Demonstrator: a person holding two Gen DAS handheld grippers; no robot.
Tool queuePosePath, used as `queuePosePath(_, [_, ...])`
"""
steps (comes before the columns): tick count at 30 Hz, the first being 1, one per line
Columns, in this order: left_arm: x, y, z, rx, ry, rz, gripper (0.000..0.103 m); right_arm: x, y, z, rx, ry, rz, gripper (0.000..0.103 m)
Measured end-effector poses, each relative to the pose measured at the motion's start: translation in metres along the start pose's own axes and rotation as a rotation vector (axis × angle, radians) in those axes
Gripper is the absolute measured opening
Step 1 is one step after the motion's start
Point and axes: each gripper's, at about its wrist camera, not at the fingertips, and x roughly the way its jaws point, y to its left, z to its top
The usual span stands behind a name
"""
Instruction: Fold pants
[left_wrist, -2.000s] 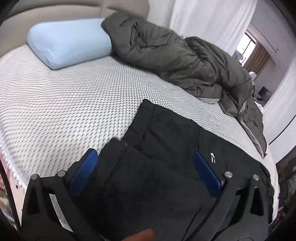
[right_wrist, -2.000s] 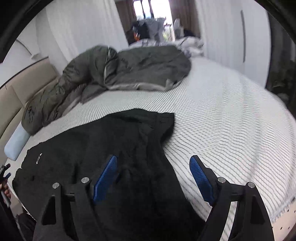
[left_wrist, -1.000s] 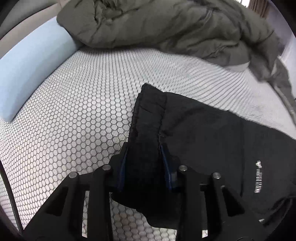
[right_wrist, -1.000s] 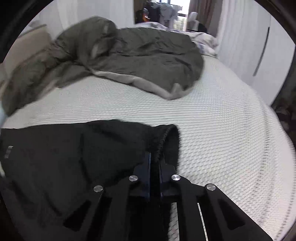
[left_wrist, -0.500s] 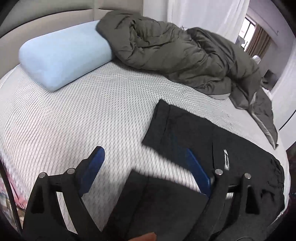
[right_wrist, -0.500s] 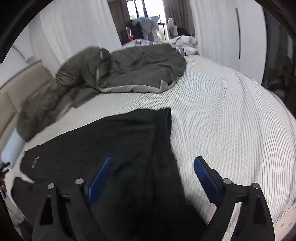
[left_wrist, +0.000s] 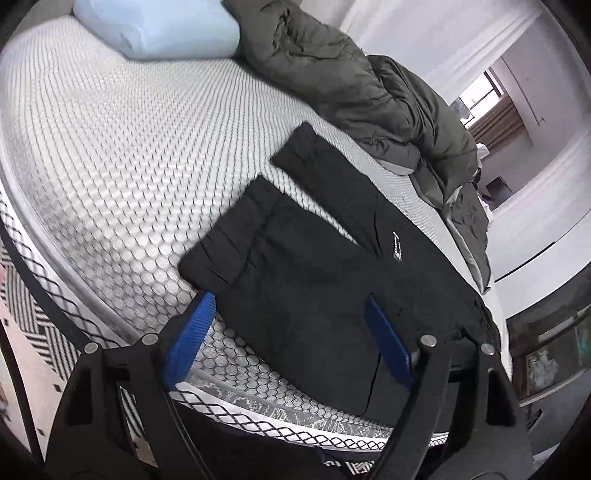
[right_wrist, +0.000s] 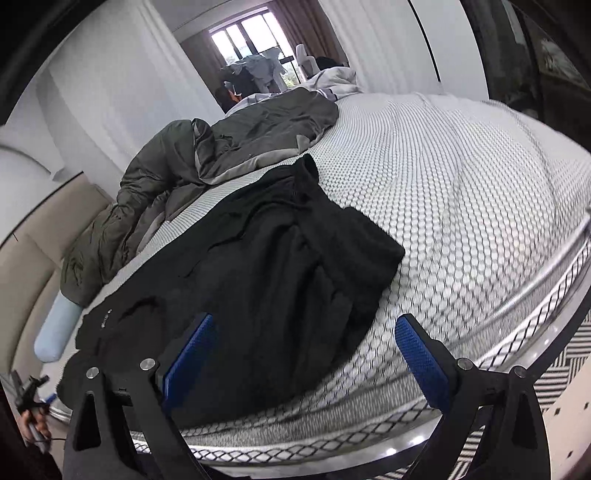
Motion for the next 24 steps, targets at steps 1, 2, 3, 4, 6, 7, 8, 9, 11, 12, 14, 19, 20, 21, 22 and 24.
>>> queuePosePath(1, [0.004,0.002,-0.002,-0.002,0.002,0.001,0.081,0.0,0.0,0.0,-0.001,-0.003,-0.003,0.099])
queuePosePath(2, [0.009,0.004,-0.004,0.002,0.006,0.001,0.081,-0.001,0.0,0.0,-0.002,-0.004,0.0,0.099])
queuePosePath(3, [0.014,0.004,-0.003,0.004,0.008,0.003,0.079,0.0,0.0,0.0,0.0,-0.004,0.004,0.099])
queuePosePath(4, [0.019,0.005,-0.003,0.004,0.007,0.01,0.075,0.001,0.0,0.0,0.005,-0.001,0.004,0.099])
queuePosePath(6, [0.03,0.006,-0.004,0.01,0.031,0.049,0.07,0.004,-0.002,0.001,0.014,0.007,-0.005,0.099])
queuePosePath(7, [0.032,0.006,-0.008,0.008,0.046,0.048,0.07,0.004,-0.003,0.0,0.024,0.007,-0.012,0.099])
queuePosePath(8, [0.03,0.007,-0.012,0.007,0.049,0.033,0.07,0.004,-0.005,0.0,0.034,0.006,-0.013,0.099])
queuePosePath(9, [0.027,0.007,-0.016,0.005,0.048,0.022,0.07,0.002,-0.006,-0.001,0.04,0.006,-0.008,0.099])
queuePosePath(11, [0.022,0.01,-0.024,-0.011,0.051,-0.007,0.07,-0.002,-0.011,-0.005,0.044,-0.003,0.0,0.099])
queuePosePath(12, [0.02,0.012,-0.026,-0.022,0.05,-0.025,0.07,-0.002,-0.015,-0.005,0.049,-0.002,0.002,0.099])
queuePosePath(14, [0.021,0.013,-0.027,-0.038,0.04,-0.032,0.07,0.001,-0.02,-0.003,0.071,-0.002,0.011,0.099])
queuePosePath(19, [0.034,0.01,-0.014,-0.046,-0.036,0.034,0.06,0.027,-0.033,0.014,0.146,-0.034,0.072,0.098])
queuePosePath(20, [0.039,0.009,-0.011,-0.042,-0.045,0.059,0.055,0.034,-0.036,0.017,0.167,-0.032,0.039,0.095])
queuePosePath(21, [0.045,0.009,-0.008,-0.043,-0.053,0.087,0.038,0.042,-0.04,0.018,0.199,-0.023,0.015,0.09])
queuePosePath(22, [0.048,0.01,-0.008,-0.041,-0.067,0.118,0.023,0.053,-0.047,0.019,0.246,-0.008,0.033,0.073])
queuePosePath(24, [0.049,0.011,-0.007,-0.047,-0.074,0.107,0.014,0.059,-0.049,0.019,0.277,-0.004,0.072,0.046])
